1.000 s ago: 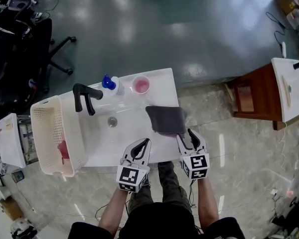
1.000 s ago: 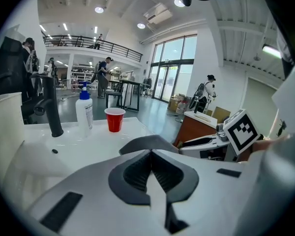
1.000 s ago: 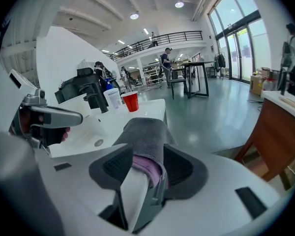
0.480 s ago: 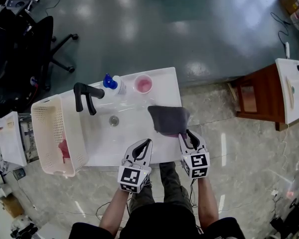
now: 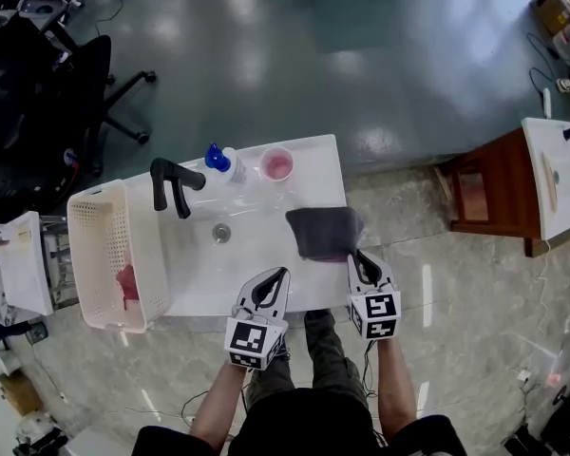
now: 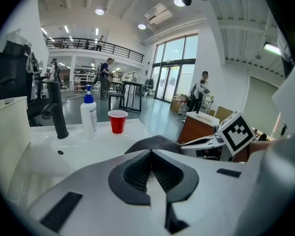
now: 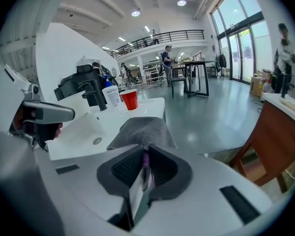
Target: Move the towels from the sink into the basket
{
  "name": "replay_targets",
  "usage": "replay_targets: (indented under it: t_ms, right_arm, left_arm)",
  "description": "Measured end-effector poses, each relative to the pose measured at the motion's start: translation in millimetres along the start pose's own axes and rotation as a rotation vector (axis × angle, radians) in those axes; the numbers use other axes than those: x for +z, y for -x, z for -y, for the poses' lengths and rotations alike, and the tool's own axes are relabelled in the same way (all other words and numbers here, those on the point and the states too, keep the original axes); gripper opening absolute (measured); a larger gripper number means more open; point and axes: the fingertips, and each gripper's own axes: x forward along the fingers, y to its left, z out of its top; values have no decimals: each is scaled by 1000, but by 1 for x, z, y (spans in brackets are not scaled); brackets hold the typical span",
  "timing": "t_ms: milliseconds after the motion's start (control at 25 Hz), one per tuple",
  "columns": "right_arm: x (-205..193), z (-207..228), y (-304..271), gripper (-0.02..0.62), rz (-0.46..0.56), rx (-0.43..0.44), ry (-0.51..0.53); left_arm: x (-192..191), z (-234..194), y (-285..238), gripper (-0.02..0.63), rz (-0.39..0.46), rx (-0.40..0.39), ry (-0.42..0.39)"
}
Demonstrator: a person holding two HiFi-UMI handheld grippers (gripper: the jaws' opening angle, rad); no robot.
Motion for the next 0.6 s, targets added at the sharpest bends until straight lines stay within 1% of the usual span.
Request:
replay_targets:
  t_ms: [280, 600]
  right_arm:
    - [23, -6, 16, 58, 64, 13, -5]
    - [58, -12, 48, 57, 143, 14, 18]
  left_arm:
    - [16, 2, 16, 8, 41, 19, -23]
    - [41, 9, 46, 8, 108, 43, -51]
